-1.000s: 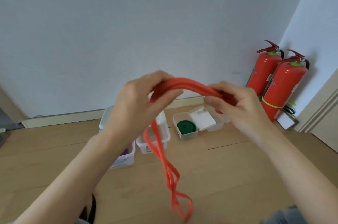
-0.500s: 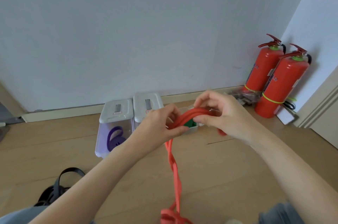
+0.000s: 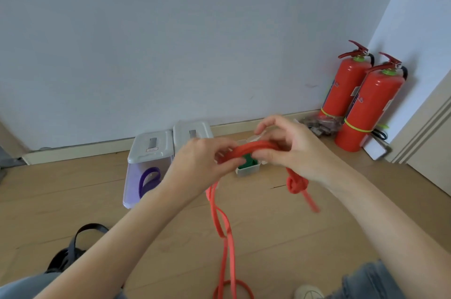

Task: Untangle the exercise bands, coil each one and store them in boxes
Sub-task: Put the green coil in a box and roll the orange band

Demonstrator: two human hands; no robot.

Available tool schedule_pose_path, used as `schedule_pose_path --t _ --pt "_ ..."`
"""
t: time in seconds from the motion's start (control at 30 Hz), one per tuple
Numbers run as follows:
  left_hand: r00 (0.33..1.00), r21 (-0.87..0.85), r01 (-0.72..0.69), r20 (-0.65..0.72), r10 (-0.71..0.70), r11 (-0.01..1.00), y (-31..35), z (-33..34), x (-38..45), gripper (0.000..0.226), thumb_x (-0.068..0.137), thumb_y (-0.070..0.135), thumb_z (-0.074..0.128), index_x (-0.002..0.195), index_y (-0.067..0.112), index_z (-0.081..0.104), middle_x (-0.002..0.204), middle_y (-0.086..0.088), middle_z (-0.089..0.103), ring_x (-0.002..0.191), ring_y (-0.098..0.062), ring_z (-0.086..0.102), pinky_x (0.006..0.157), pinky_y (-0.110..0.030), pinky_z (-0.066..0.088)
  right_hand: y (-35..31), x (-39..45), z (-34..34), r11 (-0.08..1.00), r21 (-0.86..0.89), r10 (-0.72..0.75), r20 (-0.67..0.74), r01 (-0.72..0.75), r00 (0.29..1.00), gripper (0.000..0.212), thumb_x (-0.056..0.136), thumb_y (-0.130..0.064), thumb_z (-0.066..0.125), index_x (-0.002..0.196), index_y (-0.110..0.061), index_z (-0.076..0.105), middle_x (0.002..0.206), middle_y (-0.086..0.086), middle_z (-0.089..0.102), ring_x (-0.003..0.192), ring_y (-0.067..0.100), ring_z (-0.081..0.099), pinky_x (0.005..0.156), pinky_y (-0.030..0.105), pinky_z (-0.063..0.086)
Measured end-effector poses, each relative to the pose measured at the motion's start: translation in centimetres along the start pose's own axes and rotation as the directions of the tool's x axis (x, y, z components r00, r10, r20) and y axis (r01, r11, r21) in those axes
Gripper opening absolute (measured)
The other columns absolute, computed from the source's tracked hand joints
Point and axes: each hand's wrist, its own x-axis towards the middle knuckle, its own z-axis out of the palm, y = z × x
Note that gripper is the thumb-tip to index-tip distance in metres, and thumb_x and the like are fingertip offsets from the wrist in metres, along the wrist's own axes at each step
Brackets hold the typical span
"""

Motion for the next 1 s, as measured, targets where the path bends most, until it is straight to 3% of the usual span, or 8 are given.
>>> schedule_pose_path --t 0.23,0.33,0.43,0.53,0.67,0.8,0.9,1.0 --pt "0.942 -0.144 0.159 0.317 -0.106 0.977 -1.1 2.1 -0.1 0.008 0.086 0.018 0.064 0.080 0.012 0.063 0.084 -0.003 0.070 0.084 -0.015 0.066 0.088 -0.037 0.050 -0.4 0.1 -0.4 0.997 0.037 -0.061 -0.118 0.066 0.991 0.014 0.080 -0.015 0.071 0.084 -0.024 0.061 0.080 -0.009 0.072 0.065 0.006 0.063 0.062 0.024 0.051" --pt "0.963 -0.300 0.133 0.265 -0.051 0.944 -1.0 0.0 0.0 0.007 0.082 0.024 0.066 0.076 0.024 0.066 0.075 0.004 0.071 0.079 -0.013 0.068 0.084 -0.034 0.053 -0.1 0.0 -1.8 1.000 -0.028 -0.015 -0.139 0.012 0.990 0.014 0.081 -0.017 0.069 0.082 -0.027 0.059 0.079 -0.010 0.072 0.059 0.010 0.060 0.058 0.042 0.051" --pt "0.988 -0.378 0.024 0.151 0.036 0.926 -0.3 -2.2 0.0 0.011 0.079 0.045 0.062 0.076 0.035 0.066 0.061 0.006 0.066 0.059 -0.008 0.062 0.064 -0.018 0.051 0.2 -0.4 -1.8 0.991 -0.068 0.120 0.020 -0.118 0.993 0.022 0.077 -0.020 0.073 0.084 -0.031 0.056 0.088 -0.013 0.072 0.064 0.023 0.063 0.062 0.055 0.052" --pt "0.966 -0.274 -0.063 0.225 0.128 0.960 0.5 -1.8 -0.1 0.011 0.084 0.040 0.060 0.075 0.045 0.062 0.056 0.008 0.059 0.051 -0.006 0.058 0.053 -0.015 0.046 0.2 -0.5 -0.3 0.995 0.022 0.097 0.144 -0.102 0.985 0.041 0.072 -0.022 0.079 0.102 -0.027 0.052 0.098 -0.011 0.071 0.100 0.009 0.064 0.090 0.031 0.050" --pt "0.951 -0.239 -0.004 0.300 0.077 0.971 -0.3 0.0 -0.1 0.015 0.090 0.025 0.057 0.076 0.031 0.059 0.056 0.014 0.060 0.055 -0.001 0.058 0.058 -0.012 0.045 -0.4 -0.3 0.6 1.000 0.008 -0.005 0.047 0.005 0.999 0.019 0.076 -0.017 0.074 0.089 -0.023 0.062 0.081 -0.005 0.072 0.077 0.009 0.066 0.073 0.019 0.049" --pt "0.922 -0.153 0.078 0.387 -0.013 0.985 -1.6 1.7 -1.0 0.019 0.095 0.018 0.050 0.085 0.004 0.058 0.077 -0.002 0.066 0.079 -0.022 0.064 0.081 -0.042 0.050 -0.4 -0.2 -0.1 0.967 0.248 -0.020 -0.167 0.062 0.986 0.017 0.074 -0.007 0.073 0.085 -0.015 0.064 0.080 -0.001 0.073 0.077 0.012 0.068 0.067 0.018 0.051" --pt "0.964 -0.161 0.062 0.266 -0.017 0.985 -1.2 0.1 -0.5 0.017 0.094 0.015 0.051 0.080 0.010 0.060 0.073 0.003 0.068 0.075 -0.015 0.065 0.076 -0.034 0.051 -0.1 -0.1 -0.7 0.951 0.301 0.017 -0.285 0.073 0.958 0.017 0.075 -0.008 0.072 0.084 -0.019 0.063 0.079 -0.003 0.073 0.073 0.012 0.066 0.064 0.019 0.050" --pt "0.992 -0.258 -0.119 -0.079 0.102 0.959 0.7 -4.1 0.6 0.017 0.090 0.028 0.056 0.073 0.026 0.059 0.060 0.011 0.063 0.056 -0.004 0.056 0.059 -0.018 0.045 -0.2 -0.2 -1.5 0.985 0.170 0.027 -0.191 0.006 0.981 0.017 0.074 -0.018 0.075 0.085 -0.023 0.062 0.084 -0.004 0.074 0.069 0.016 0.067 0.062 0.033 0.051"
